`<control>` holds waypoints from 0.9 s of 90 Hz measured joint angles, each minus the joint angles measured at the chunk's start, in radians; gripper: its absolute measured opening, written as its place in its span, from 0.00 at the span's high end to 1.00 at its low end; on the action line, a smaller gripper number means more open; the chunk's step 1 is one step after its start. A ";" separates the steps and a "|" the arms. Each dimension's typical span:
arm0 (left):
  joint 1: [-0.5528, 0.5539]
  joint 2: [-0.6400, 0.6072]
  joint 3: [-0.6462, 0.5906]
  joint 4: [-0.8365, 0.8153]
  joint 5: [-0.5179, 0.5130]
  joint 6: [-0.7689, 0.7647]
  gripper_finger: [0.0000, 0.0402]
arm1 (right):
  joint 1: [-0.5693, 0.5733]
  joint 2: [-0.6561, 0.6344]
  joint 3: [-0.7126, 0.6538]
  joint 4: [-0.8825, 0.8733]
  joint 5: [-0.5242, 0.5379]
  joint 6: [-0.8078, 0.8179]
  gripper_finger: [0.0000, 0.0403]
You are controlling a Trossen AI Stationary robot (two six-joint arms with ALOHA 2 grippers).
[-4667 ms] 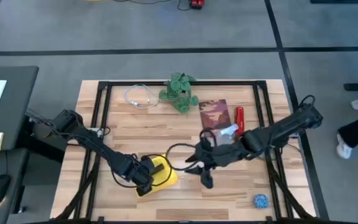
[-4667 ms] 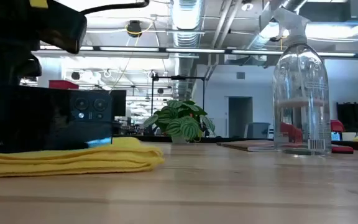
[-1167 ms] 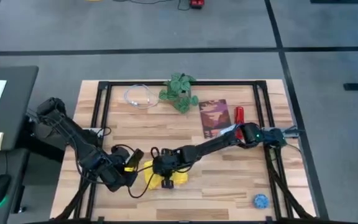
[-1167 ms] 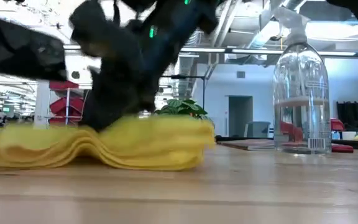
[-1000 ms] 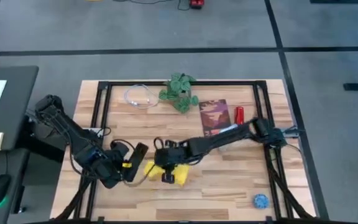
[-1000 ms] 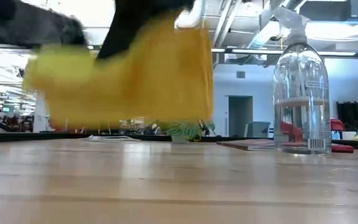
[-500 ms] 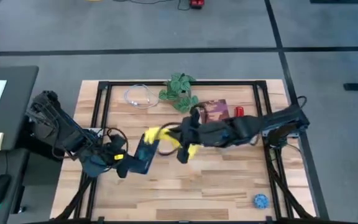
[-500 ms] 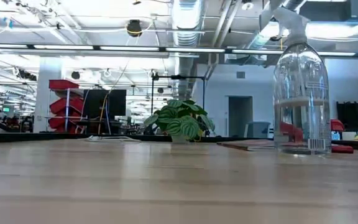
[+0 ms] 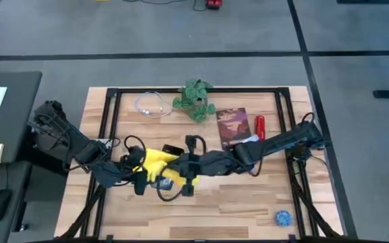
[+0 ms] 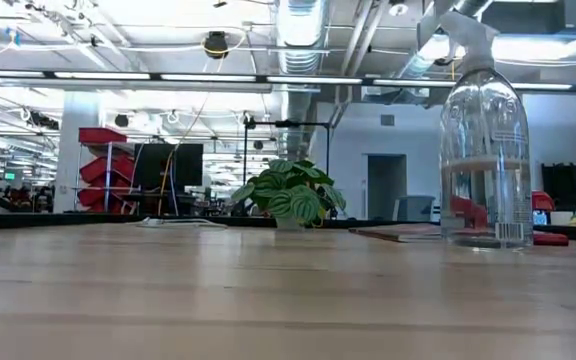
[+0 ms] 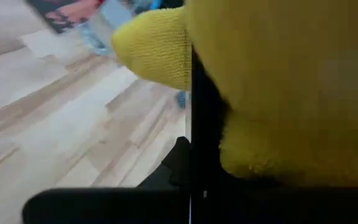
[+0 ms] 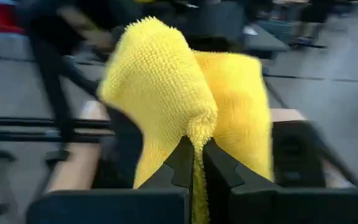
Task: Apply microfiber cloth
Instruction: Wipe the back of the cellphone with the yellow microfiber cloth
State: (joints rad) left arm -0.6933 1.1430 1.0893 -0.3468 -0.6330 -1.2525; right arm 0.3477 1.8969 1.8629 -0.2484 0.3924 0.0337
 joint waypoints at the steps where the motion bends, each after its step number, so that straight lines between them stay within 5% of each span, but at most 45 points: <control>1: 0.000 0.000 0.000 0.004 -0.001 0.006 0.99 | 0.001 0.000 0.000 0.000 0.000 0.000 1.00; 23: 0.000 0.003 -0.001 0.087 -0.051 0.040 0.99 | -0.002 -0.059 0.000 -0.031 0.212 -0.033 1.00; 44: 0.017 0.007 -0.001 0.198 -0.059 0.166 0.99 | 0.009 -0.078 0.003 -0.076 0.041 -0.112 1.00; 59: 0.034 0.008 -0.002 0.209 -0.068 0.200 0.99 | 0.020 -0.067 0.002 -0.096 0.034 -0.140 1.00; 81: 0.040 0.002 0.002 0.246 -0.119 0.189 0.99 | 0.014 -0.068 0.105 -0.147 0.383 -0.300 1.00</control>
State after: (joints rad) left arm -0.6536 1.1450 1.0912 -0.1010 -0.7520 -1.0634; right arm 0.3620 1.8286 1.9682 -0.3957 0.7753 -0.2666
